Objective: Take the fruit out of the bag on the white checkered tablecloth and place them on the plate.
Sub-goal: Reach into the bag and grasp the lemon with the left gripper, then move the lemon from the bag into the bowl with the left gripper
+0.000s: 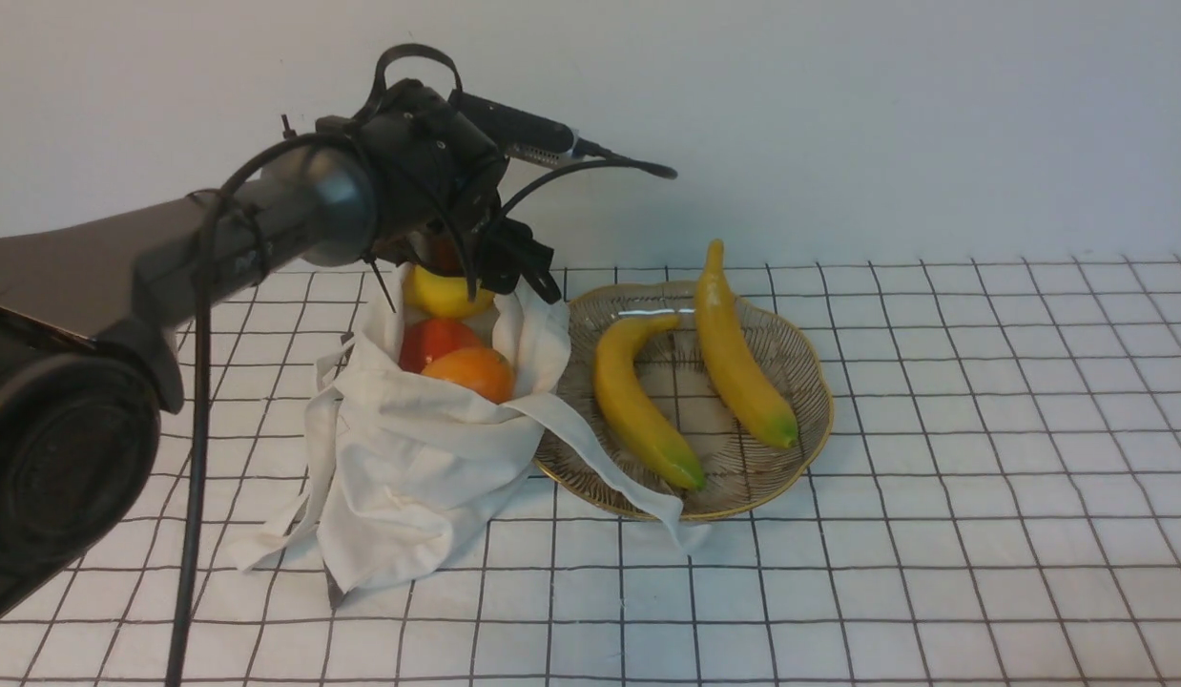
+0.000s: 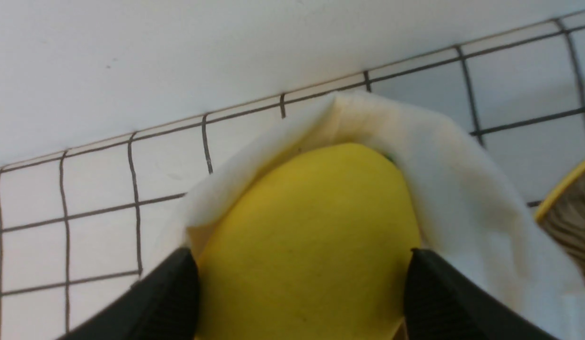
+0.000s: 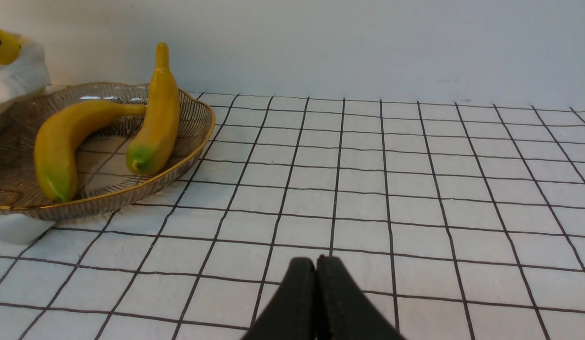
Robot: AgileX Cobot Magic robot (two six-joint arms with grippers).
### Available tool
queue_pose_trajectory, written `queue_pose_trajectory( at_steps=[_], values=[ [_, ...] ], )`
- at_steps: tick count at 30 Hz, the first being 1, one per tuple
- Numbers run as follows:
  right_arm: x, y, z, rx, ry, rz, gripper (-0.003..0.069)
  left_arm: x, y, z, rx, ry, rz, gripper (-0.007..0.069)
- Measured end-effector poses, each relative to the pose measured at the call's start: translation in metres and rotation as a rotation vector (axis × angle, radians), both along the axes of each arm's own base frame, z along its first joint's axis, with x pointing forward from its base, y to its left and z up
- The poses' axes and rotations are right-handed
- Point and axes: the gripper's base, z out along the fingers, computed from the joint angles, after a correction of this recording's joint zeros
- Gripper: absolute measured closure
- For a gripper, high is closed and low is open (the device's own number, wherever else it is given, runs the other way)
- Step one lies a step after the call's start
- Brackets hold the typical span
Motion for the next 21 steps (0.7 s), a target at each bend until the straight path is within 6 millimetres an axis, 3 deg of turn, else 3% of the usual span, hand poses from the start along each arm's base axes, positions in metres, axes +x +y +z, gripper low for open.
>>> queue_pose_trajectory(
  at_steps=[2, 5, 6, 7, 13, 17, 21],
  values=[
    [0.000, 0.000, 0.000, 0.000, 0.000, 0.000, 0.0673, -0.004, 0.001, 0.012, -0.025, -0.006, 0.008, 0.0126],
    [0.000, 0.000, 0.000, 0.000, 0.000, 0.000, 0.0673, -0.018, 0.004, 0.051, -0.083, -0.039, 0.009, 0.0126],
    [0.000, 0.000, 0.000, 0.000, 0.000, 0.000, 0.0673, -0.018, 0.004, 0.051, -0.082, -0.037, 0.010, 0.0126],
    [0.000, 0.000, 0.000, 0.000, 0.000, 0.000, 0.0673, -0.028, 0.006, 0.073, -0.110, -0.051, 0.003, 0.0129],
    [0.000, 0.000, 0.000, 0.000, 0.000, 0.000, 0.0673, -0.063, 0.005, 0.120, -0.255, 0.004, -0.065, 0.0129],
    [0.000, 0.000, 0.000, 0.000, 0.000, 0.000, 0.0673, -0.086, -0.010, 0.122, -0.369, 0.197, -0.238, 0.0129],
    [0.000, 0.000, 0.000, 0.000, 0.000, 0.000, 0.0673, -0.085, -0.034, 0.099, -0.499, 0.336, -0.415, 0.0129]
  ],
)
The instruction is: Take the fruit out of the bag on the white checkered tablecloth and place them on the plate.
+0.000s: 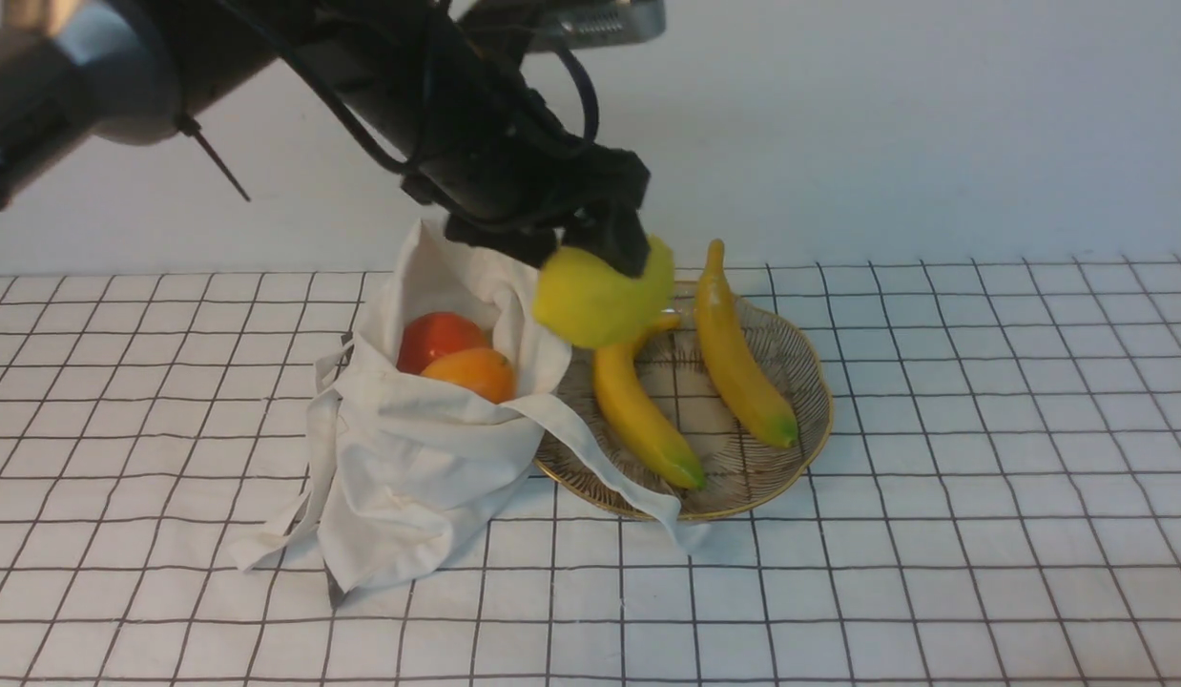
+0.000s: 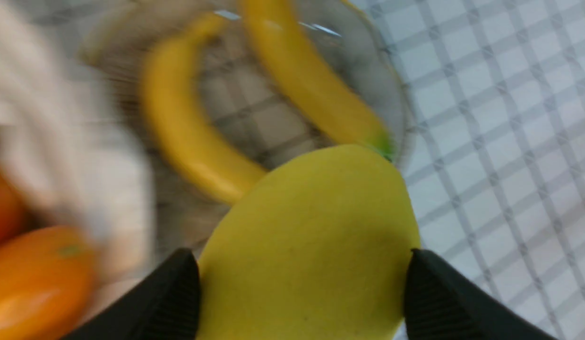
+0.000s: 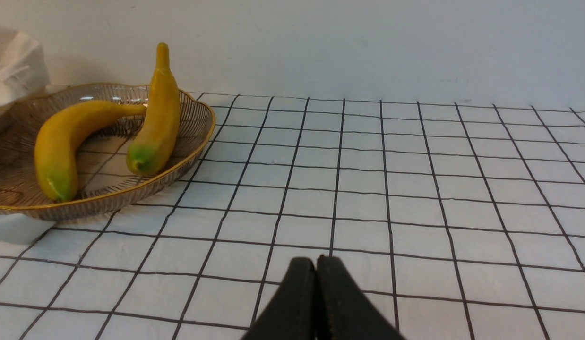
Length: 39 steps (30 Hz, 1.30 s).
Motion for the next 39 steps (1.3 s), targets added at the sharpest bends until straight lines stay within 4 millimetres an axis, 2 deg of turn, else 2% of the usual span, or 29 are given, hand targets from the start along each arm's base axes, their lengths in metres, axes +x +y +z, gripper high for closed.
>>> queue_pose_trajectory(
  at_steps=[1, 2, 5, 11, 16, 17, 20, 23, 27, 30, 33, 34, 35, 36, 37, 38, 39],
  values=[
    [0.000, 0.000, 0.000, 0.000, 0.000, 0.000, 0.0673, 0.001, 0.000, -0.002, 0.003, 0.000, -0.005, 0.0129],
    [0.000, 0.000, 0.000, 0.000, 0.000, 0.000, 0.0673, 0.006, -0.007, -0.015, -0.028, 0.027, -0.026, 0.0129],
    [0.000, 0.000, 0.000, 0.000, 0.000, 0.000, 0.0673, 0.015, -0.014, -0.033, -0.060, 0.053, -0.025, 0.0129],
    [0.000, 0.000, 0.000, 0.000, 0.000, 0.000, 0.0673, 0.033, -0.028, -0.063, -0.090, 0.026, 0.028, 0.0129],
    [0.000, 0.000, 0.000, 0.000, 0.000, 0.000, 0.0673, 0.040, -0.032, -0.071, -0.101, -0.010, 0.060, 0.0109],
    [0.000, 0.000, 0.000, 0.000, 0.000, 0.000, 0.0673, 0.043, -0.034, -0.074, -0.105, -0.020, 0.072, 0.0053],
    [0.000, 0.000, 0.000, 0.000, 0.000, 0.000, 0.0673, 0.045, -0.034, -0.078, -0.105, -0.024, 0.080, -0.0031],
    [0.000, 0.000, 0.000, 0.000, 0.000, 0.000, 0.0673, 0.046, -0.034, -0.080, -0.104, -0.025, 0.082, -0.0056],
    [0.000, 0.000, 0.000, 0.000, 0.000, 0.000, 0.0673, 0.044, -0.030, -0.075, -0.103, -0.012, 0.074, -0.0048],
    [0.000, 0.000, 0.000, 0.000, 0.000, 0.000, 0.0673, 0.038, -0.019, -0.054, -0.106, -0.013, 0.063, 0.0050],
    [0.000, 0.000, 0.000, 0.000, 0.000, 0.000, 0.0673, 0.023, 0.013, -0.006, -0.091, -0.056, 0.056, 0.0297],
    [0.000, 0.000, 0.000, 0.000, 0.000, 0.000, 0.0673, 0.021, 0.014, -0.003, -0.091, -0.064, 0.056, 0.0313],
    [0.000, 0.000, 0.000, 0.000, 0.000, 0.000, 0.0673, 0.010, 0.031, 0.022, -0.073, -0.095, 0.055, 0.0443],
    [0.000, 0.000, 0.000, 0.000, 0.000, 0.000, 0.0673, 0.001, 0.042, 0.037, -0.056, -0.114, 0.052, 0.0516],
    [0.000, 0.000, 0.000, 0.000, 0.000, 0.000, 0.0673, -0.011, 0.054, 0.054, -0.031, -0.132, 0.047, 0.0571],
    [0.000, 0.000, 0.000, 0.000, 0.000, 0.000, 0.0673, -0.011, 0.056, 0.054, -0.023, -0.127, 0.046, 0.0571],
    [0.000, 0.000, 0.000, 0.000, 0.000, 0.000, 0.0673, -0.029, 0.071, 0.074, 0.029, -0.150, 0.039, 0.0607]
  ],
)
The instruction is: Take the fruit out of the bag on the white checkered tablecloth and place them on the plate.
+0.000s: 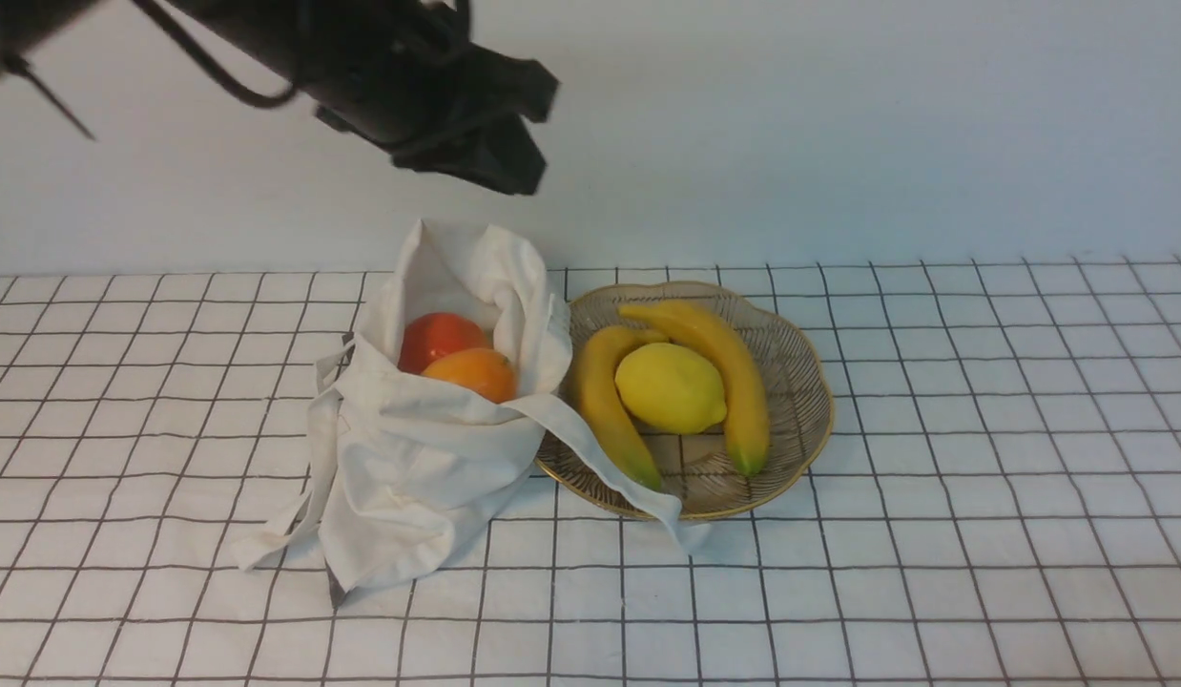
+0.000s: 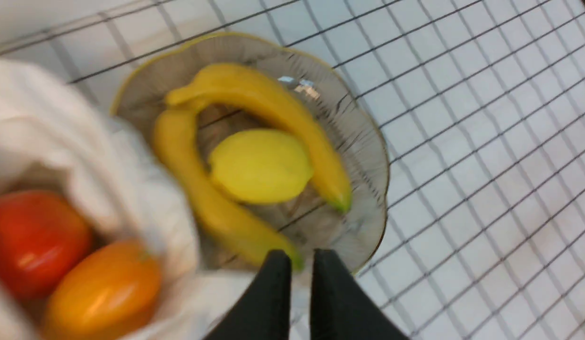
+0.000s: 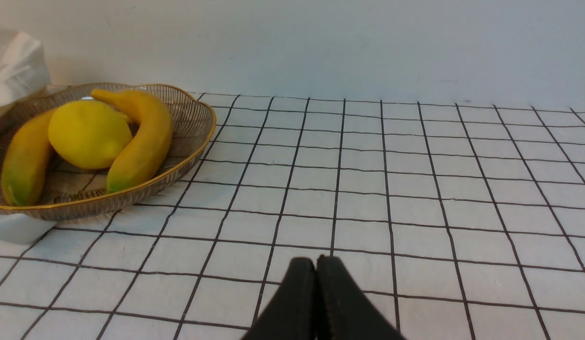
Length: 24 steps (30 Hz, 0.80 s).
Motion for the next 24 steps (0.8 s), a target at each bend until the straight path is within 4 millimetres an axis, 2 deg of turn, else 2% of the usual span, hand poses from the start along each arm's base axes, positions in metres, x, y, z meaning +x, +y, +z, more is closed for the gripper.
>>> queue_pose_trajectory(
  at_steps=[2, 5, 6, 11, 13, 17, 21, 22, 23, 24],
  values=[
    [0.000, 0.000, 0.000, 0.000, 0.000, 0.000, 0.0673, -0.020, 0.015, 0.022, 0.054, -0.053, 0.013, 0.0624],
    [0.000, 0.000, 0.000, 0.000, 0.000, 0.000, 0.0673, -0.054, 0.034, 0.045, 0.133, -0.134, 0.050, 0.0632],
    [0.000, 0.000, 0.000, 0.000, 0.000, 0.000, 0.0673, -0.059, 0.035, 0.049, 0.134, -0.146, 0.053, 0.0632],
    [0.000, 0.000, 0.000, 0.000, 0.000, 0.000, 0.0673, -0.135, 0.060, 0.049, 0.168, -0.164, 0.106, 0.0632],
    [0.000, 0.000, 0.000, 0.000, 0.000, 0.000, 0.0673, -0.166, 0.067, 0.035, 0.152, -0.176, 0.118, 0.0632],
    [0.000, 0.000, 0.000, 0.000, 0.000, 0.000, 0.0673, -0.210, 0.075, -0.013, 0.040, -0.278, 0.173, 0.0632],
    [0.000, 0.000, 0.000, 0.000, 0.000, 0.000, 0.0673, -0.242, 0.086, -0.065, -0.068, -0.443, 0.267, 0.0632],
    [0.000, 0.000, 0.000, 0.000, 0.000, 0.000, 0.0673, -0.244, 0.086, -0.063, -0.077, -0.465, 0.272, 0.0632],
    [0.000, 0.000, 0.000, 0.000, 0.000, 0.000, 0.0673, -0.253, 0.091, -0.080, -0.101, -0.530, 0.303, 0.0632],
    [0.000, 0.000, 0.000, 0.000, 0.000, 0.000, 0.0673, -0.258, 0.093, -0.085, -0.118, -0.576, 0.319, 0.0632]
  ],
)
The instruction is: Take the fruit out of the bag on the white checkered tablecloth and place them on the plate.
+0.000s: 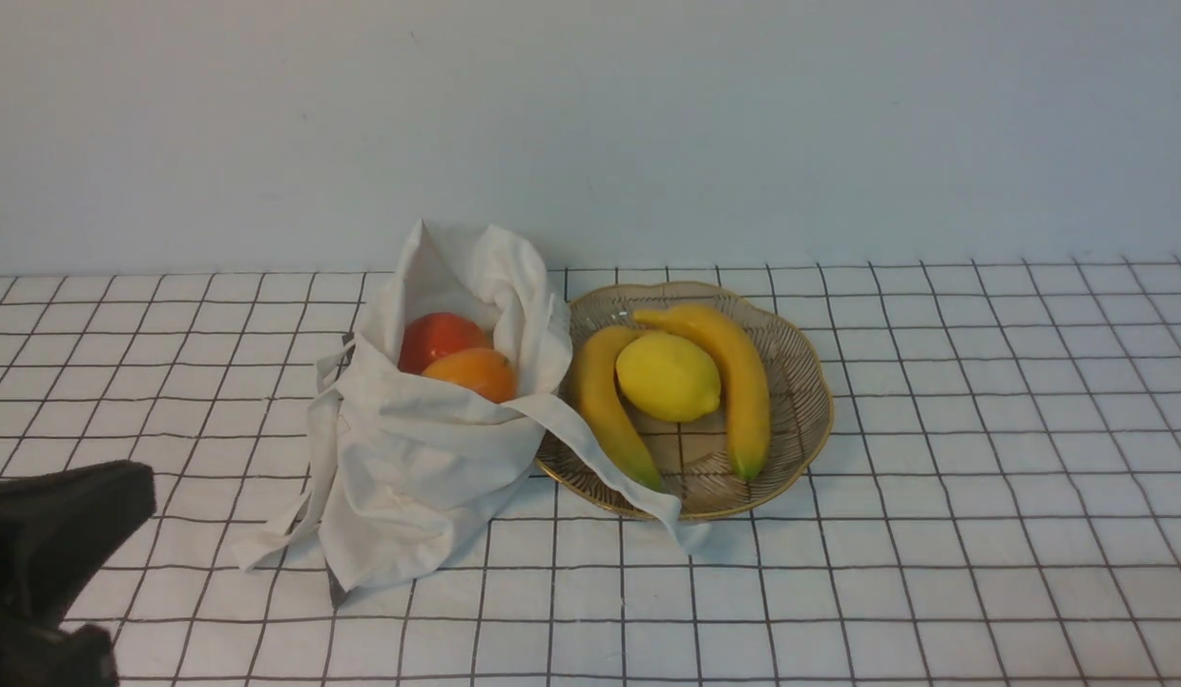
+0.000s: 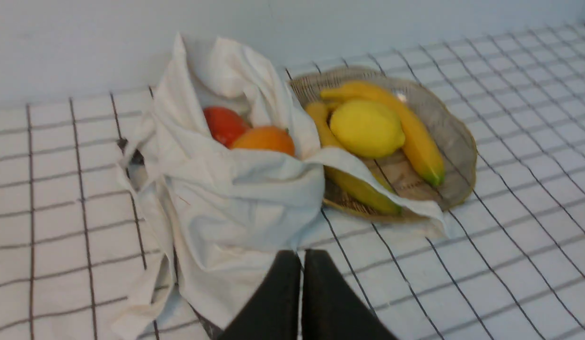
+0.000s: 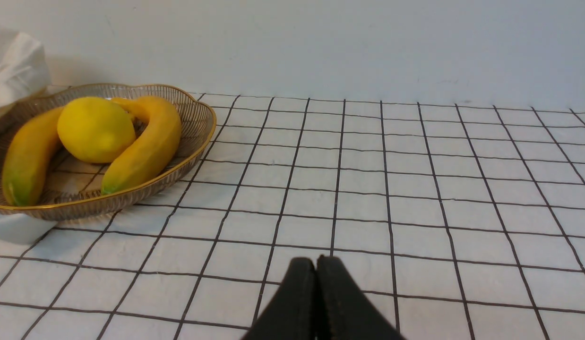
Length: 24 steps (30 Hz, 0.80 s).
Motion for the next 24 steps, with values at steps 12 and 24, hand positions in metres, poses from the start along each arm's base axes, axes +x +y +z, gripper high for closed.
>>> queue_pose_trajectory(
  at_steps=[12, 24],
  values=[
    [0.000, 0.000, 0.000, 0.000, 0.000, 0.000, 0.0673, -0.037, 0.014, -0.054, -0.072, -0.239, 0.057, 0.0632],
    [0.000, 0.000, 0.000, 0.000, 0.000, 0.000, 0.0673, -0.033, 0.021, -0.091, 0.113, -0.118, 0.126, 0.0632]
  ],
)
